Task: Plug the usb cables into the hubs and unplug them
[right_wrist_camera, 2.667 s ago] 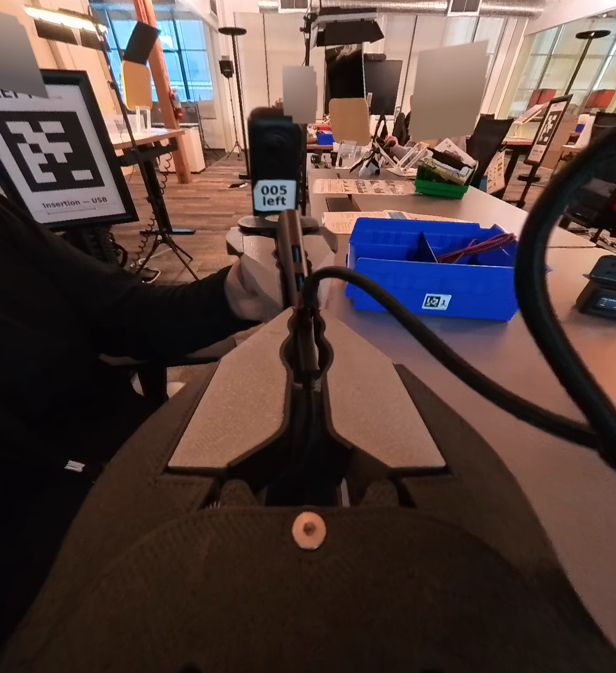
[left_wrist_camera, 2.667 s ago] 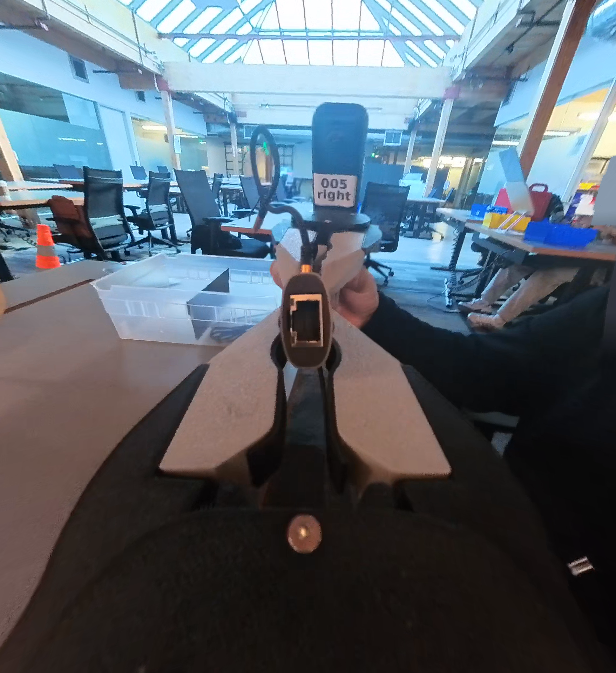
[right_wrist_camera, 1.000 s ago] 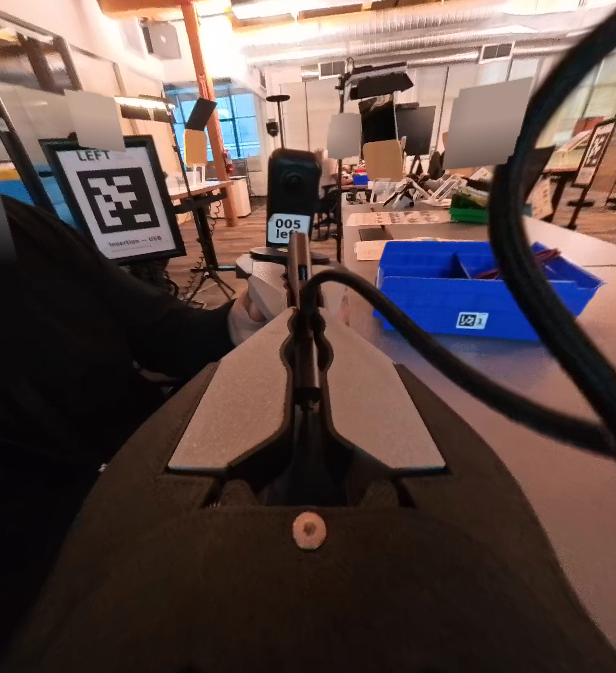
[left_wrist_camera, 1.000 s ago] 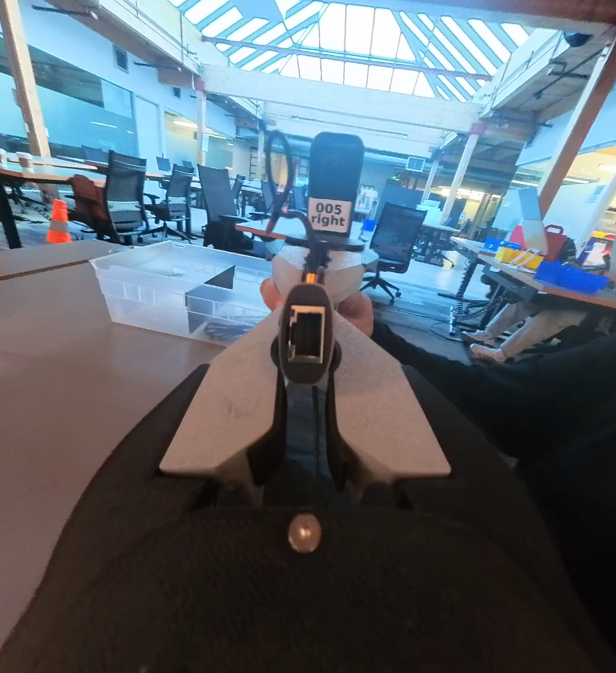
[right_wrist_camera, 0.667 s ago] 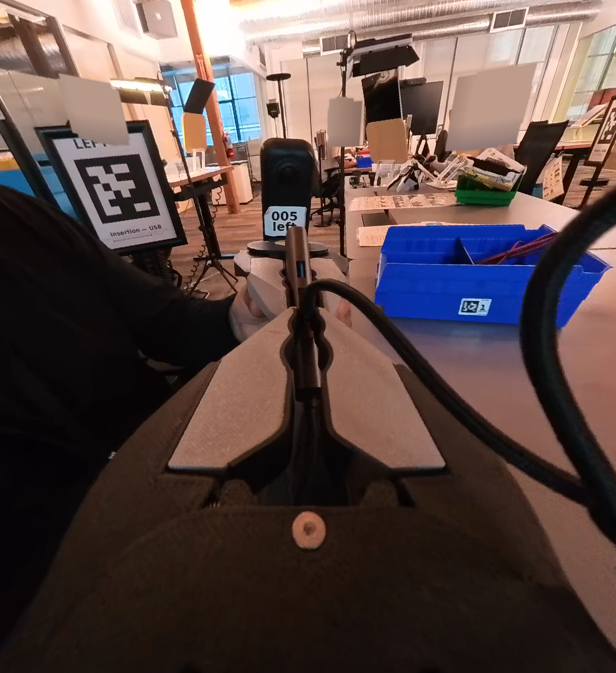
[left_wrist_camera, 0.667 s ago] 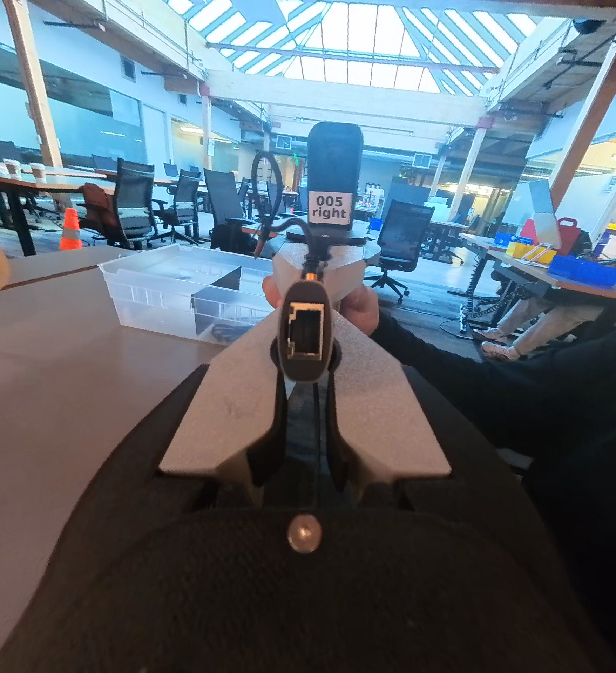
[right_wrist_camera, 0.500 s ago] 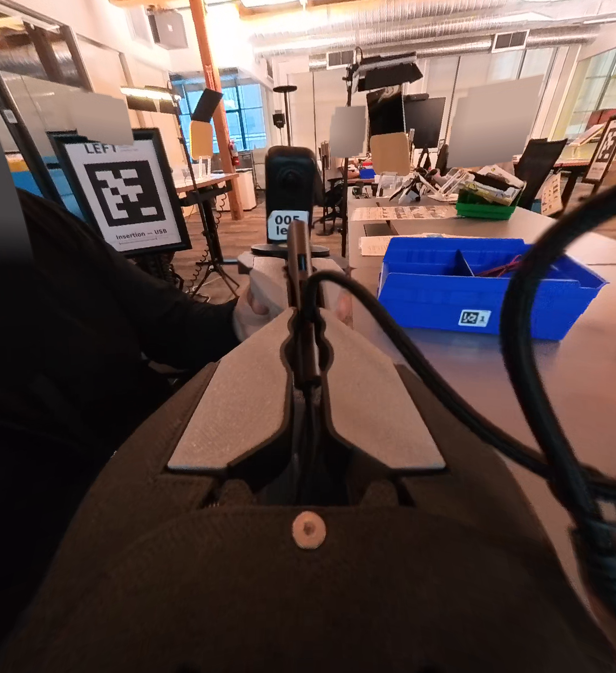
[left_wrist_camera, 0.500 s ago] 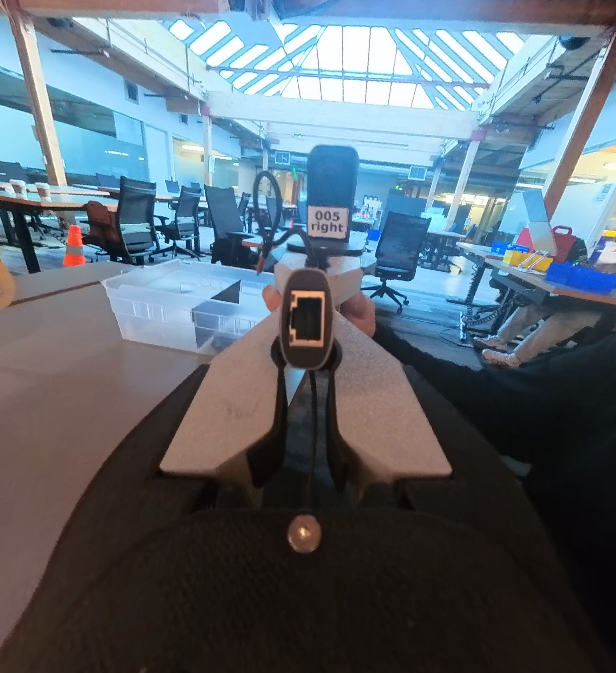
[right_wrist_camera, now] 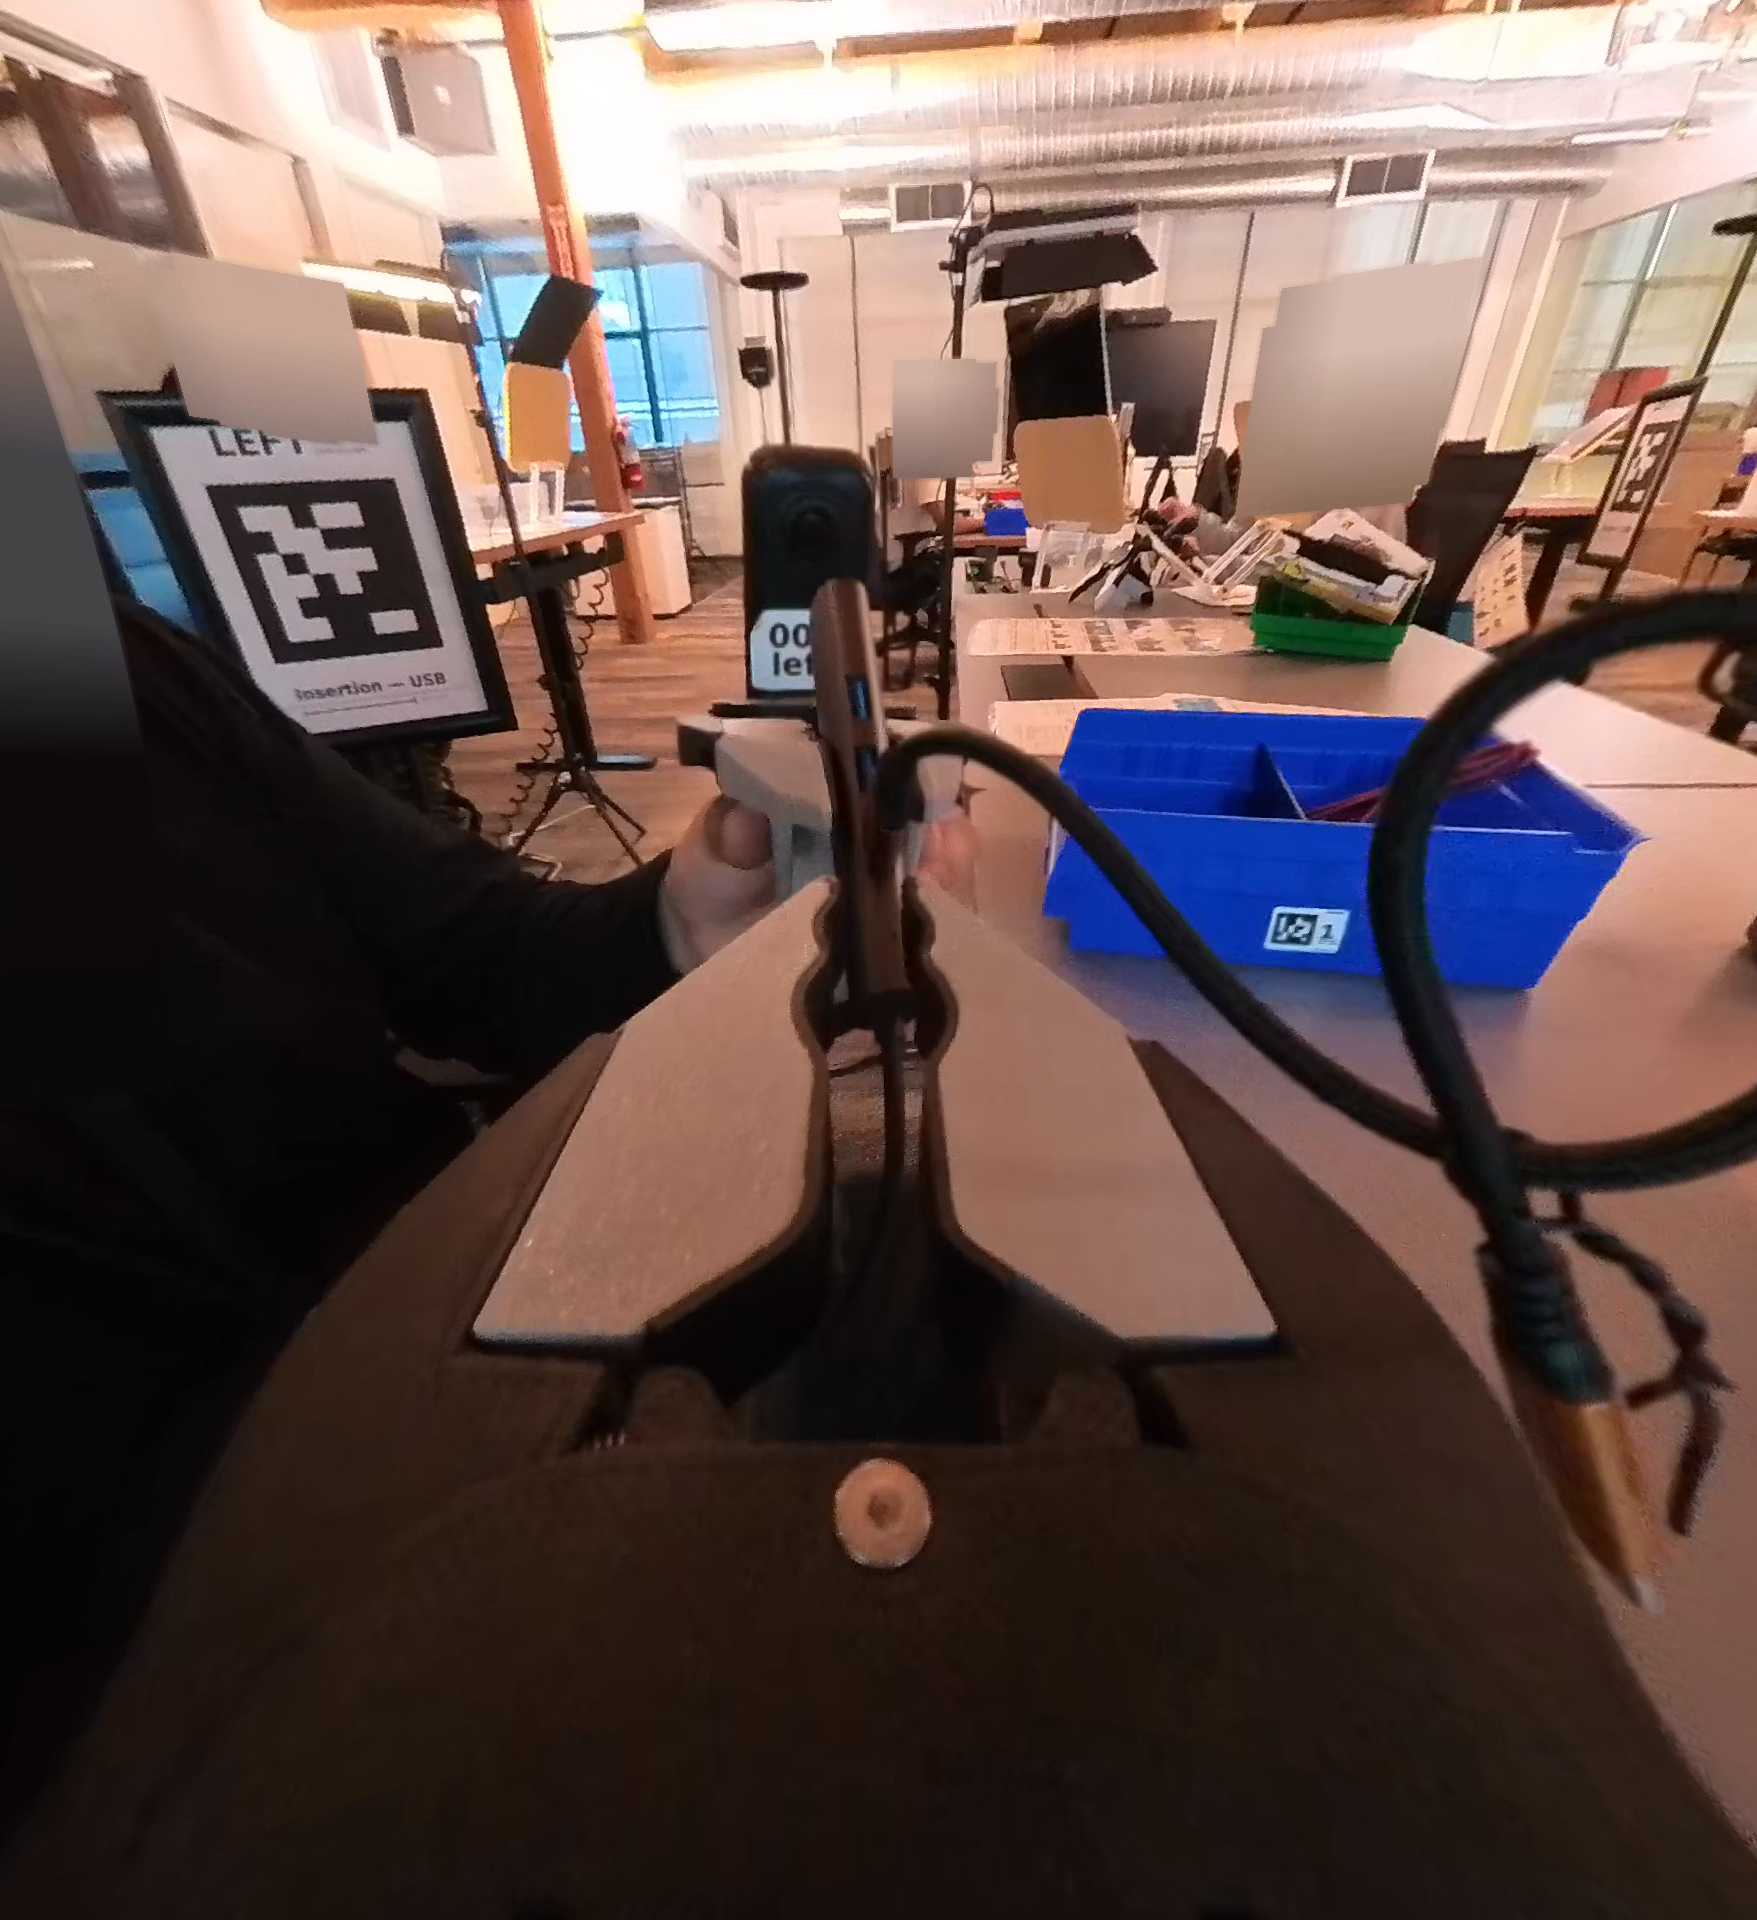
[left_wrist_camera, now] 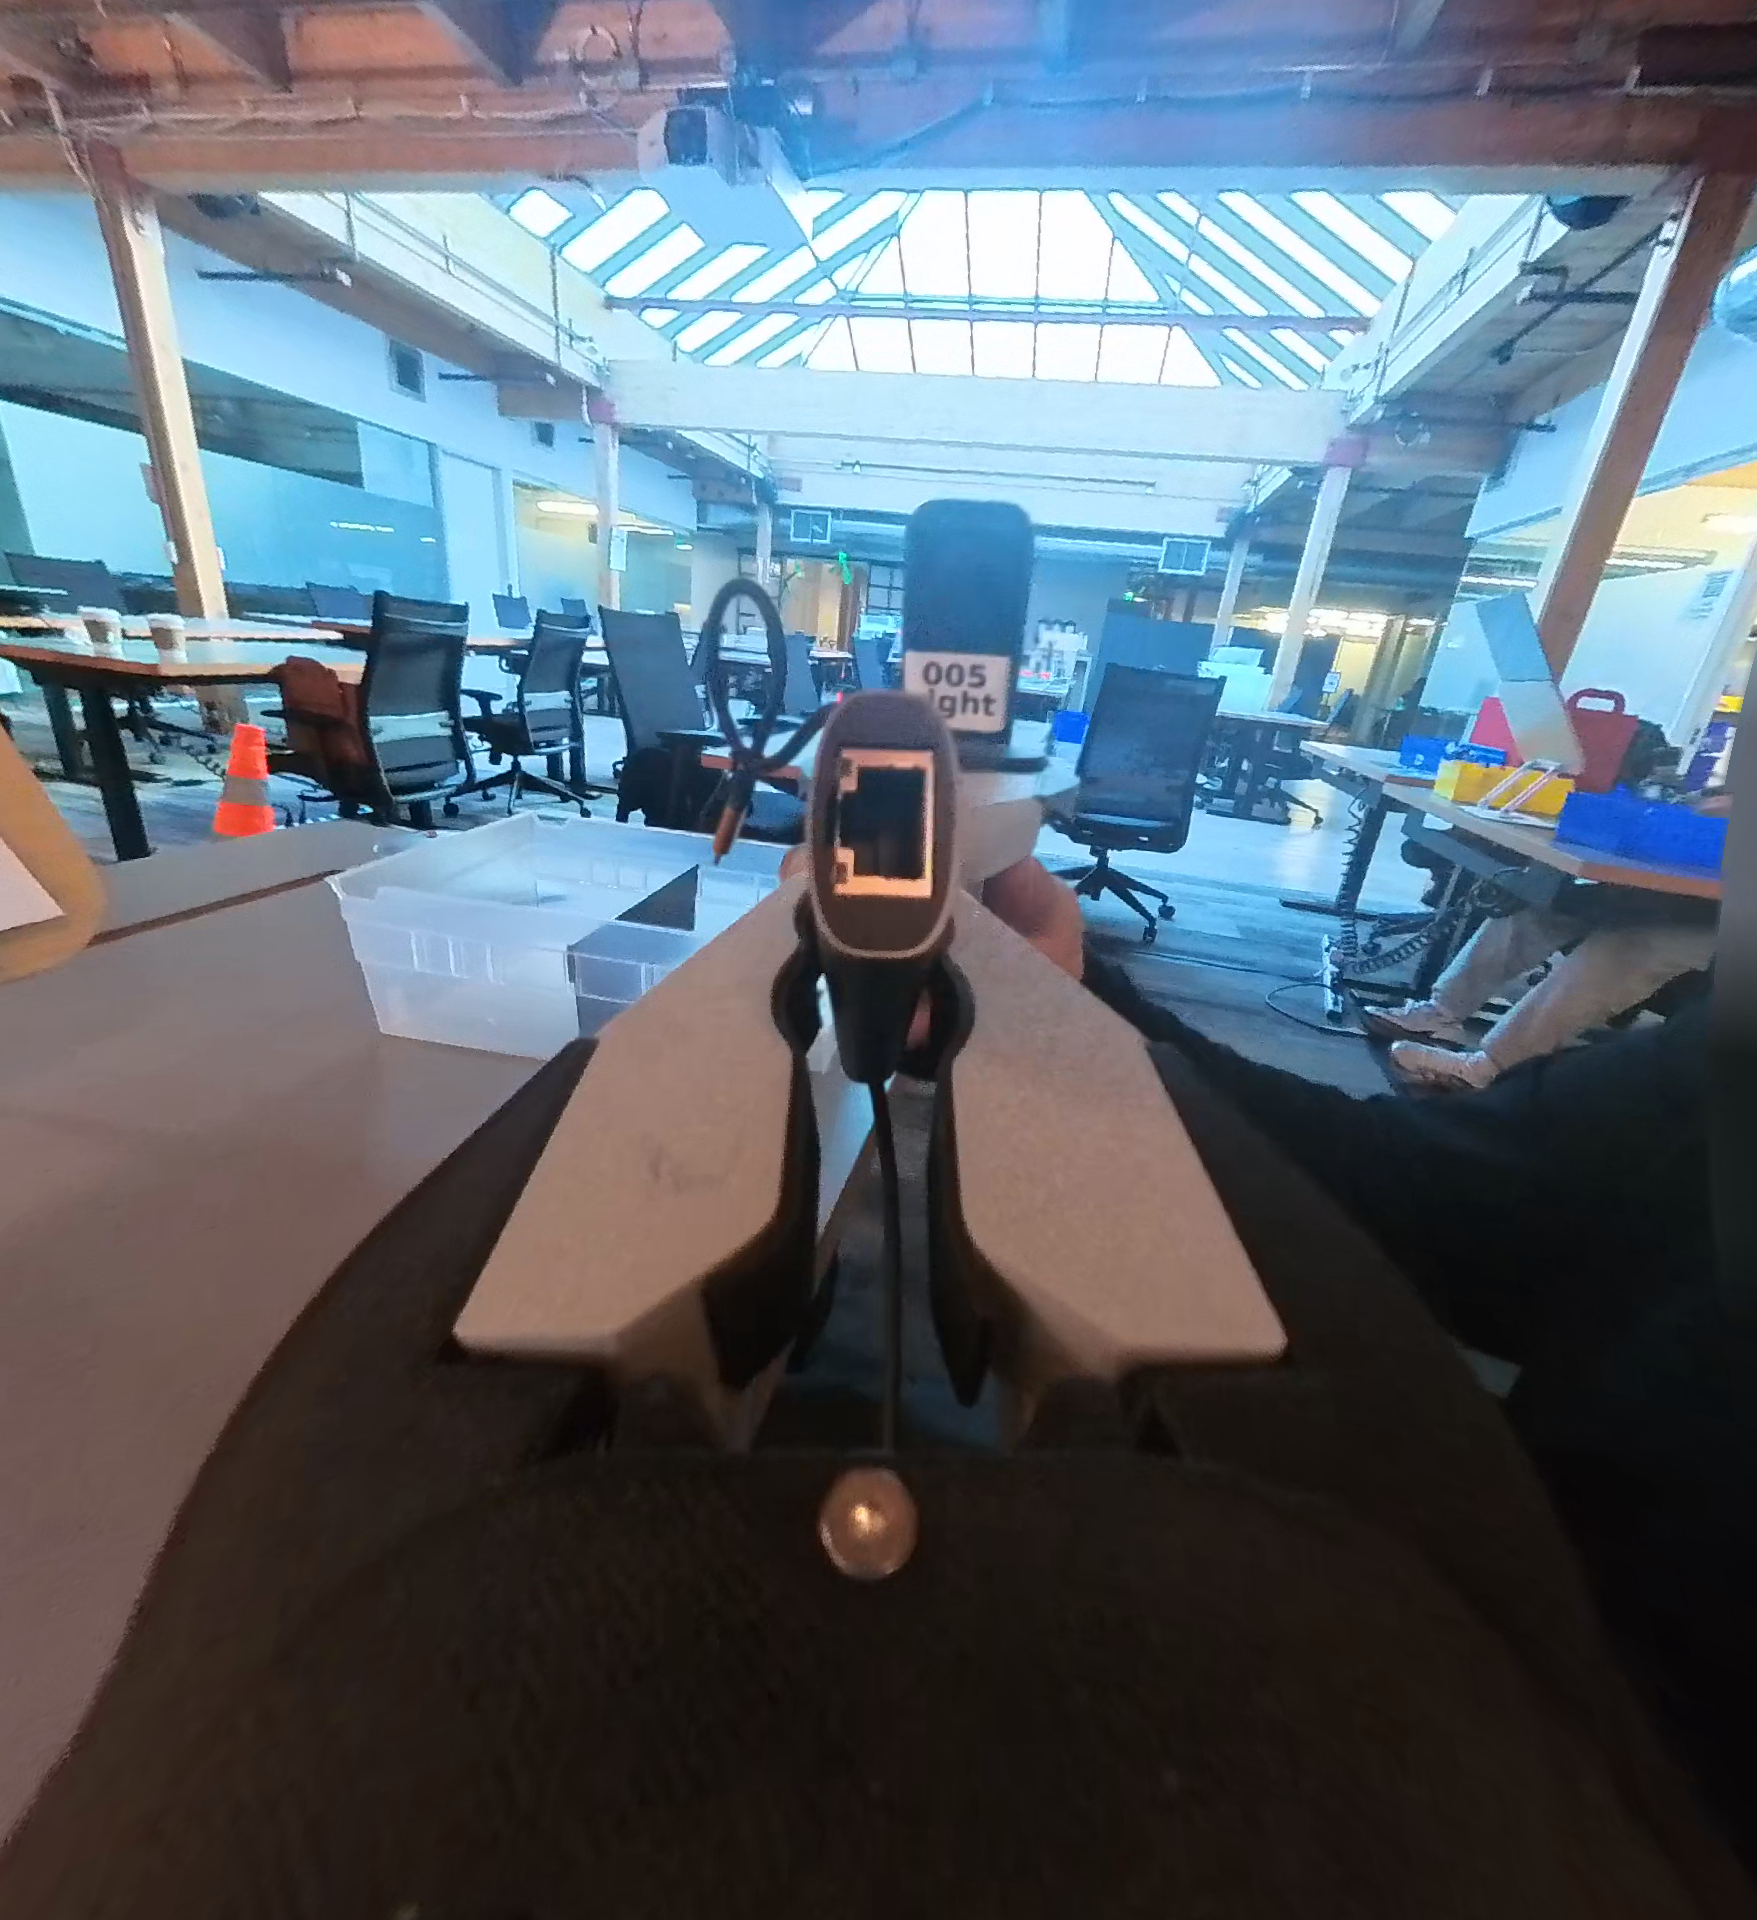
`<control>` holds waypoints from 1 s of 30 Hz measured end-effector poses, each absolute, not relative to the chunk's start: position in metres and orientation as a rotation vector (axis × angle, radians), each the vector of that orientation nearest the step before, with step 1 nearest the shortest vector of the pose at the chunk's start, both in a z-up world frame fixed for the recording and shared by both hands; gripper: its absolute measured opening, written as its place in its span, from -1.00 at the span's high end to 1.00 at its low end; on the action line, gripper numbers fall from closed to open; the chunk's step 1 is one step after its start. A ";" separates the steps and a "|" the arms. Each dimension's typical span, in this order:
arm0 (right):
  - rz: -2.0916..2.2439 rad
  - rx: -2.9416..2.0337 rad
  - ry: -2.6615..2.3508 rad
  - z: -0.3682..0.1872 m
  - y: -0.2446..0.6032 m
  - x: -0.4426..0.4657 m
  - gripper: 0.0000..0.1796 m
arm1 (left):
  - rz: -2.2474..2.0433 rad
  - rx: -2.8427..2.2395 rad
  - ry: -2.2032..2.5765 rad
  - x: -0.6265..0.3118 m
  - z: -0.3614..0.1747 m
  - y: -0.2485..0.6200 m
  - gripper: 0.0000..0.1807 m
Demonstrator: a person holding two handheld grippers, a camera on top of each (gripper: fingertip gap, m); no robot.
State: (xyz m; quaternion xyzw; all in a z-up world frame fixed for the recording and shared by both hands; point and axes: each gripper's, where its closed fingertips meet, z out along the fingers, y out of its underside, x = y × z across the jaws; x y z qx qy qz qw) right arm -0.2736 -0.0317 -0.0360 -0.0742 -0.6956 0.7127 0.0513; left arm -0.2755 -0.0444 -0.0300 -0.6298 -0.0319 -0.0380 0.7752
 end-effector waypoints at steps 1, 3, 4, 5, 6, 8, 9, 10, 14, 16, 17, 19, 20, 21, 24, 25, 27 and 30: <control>2.176 -0.230 -2.110 -0.036 -0.034 -0.274 0.92 | -0.096 -1.365 -0.062 -0.274 -0.030 -0.044 0.84; 2.196 -0.234 -2.080 -0.035 -0.040 -0.275 0.92 | -0.125 -1.370 -0.057 -0.271 -0.033 -0.041 0.83; 2.210 -0.225 -2.075 -0.035 -0.043 -0.274 0.93 | -0.135 -1.368 -0.061 -0.271 -0.035 -0.039 0.84; 2.213 -0.219 -2.083 -0.036 -0.045 -0.273 0.93 | -0.149 -1.363 -0.064 -0.270 -0.036 -0.038 0.84; 2.199 -0.221 -2.093 -0.038 -0.047 -0.273 0.93 | -0.162 -1.355 -0.070 -0.270 -0.036 -0.037 0.84; 2.174 -0.229 -2.094 -0.041 -0.047 -0.276 0.94 | -0.176 -1.348 -0.090 -0.273 -0.037 -0.036 0.84; 2.168 -0.234 -2.095 -0.042 -0.047 -0.277 0.94 | -0.183 -1.345 -0.097 -0.274 -0.038 -0.036 0.84; 2.167 -0.240 -2.094 -0.042 -0.047 -0.278 0.94 | -0.192 -1.339 -0.104 -0.275 -0.038 -0.036 0.84; 2.184 -0.256 -2.057 -0.042 -0.049 -0.280 0.95 | -0.219 -1.309 -0.125 -0.278 -0.037 -0.038 0.84; 2.220 -0.340 -1.999 -0.038 -0.051 -0.286 0.95 | -0.222 -1.277 -0.141 -0.282 -0.036 -0.041 0.83; 2.270 -0.399 -1.952 -0.035 -0.053 -0.289 0.97 | -0.235 -1.258 -0.159 -0.286 -0.034 -0.043 0.84; 2.379 -0.485 -1.867 -0.032 -0.054 -0.294 0.96 | -0.230 -1.236 -0.190 -0.290 -0.033 -0.045 0.83; 2.426 -0.518 -1.836 -0.031 -0.054 -0.296 0.98 | -0.227 -1.229 -0.203 -0.291 -0.033 -0.045 0.83; 2.462 -0.546 -1.809 -0.030 -0.053 -0.297 0.97 | -0.237 -1.214 -0.219 -0.292 -0.033 -0.045 0.83; 2.526 -0.613 -1.748 -0.028 -0.051 -0.301 0.98 | -0.284 -1.174 -0.258 -0.295 -0.033 -0.044 0.83; 2.547 -0.633 -1.737 -0.028 -0.051 -0.302 0.98 | -0.285 -1.171 -0.263 -0.296 -0.034 -0.043 0.83; 2.609 -0.673 -1.711 -0.028 -0.050 -0.304 0.98 | -0.283 -1.173 -0.272 -0.297 -0.034 -0.043 0.83; 2.667 -0.715 -1.668 -0.028 -0.049 -0.306 0.98 | -0.286 -1.170 -0.282 -0.299 -0.035 -0.043 0.83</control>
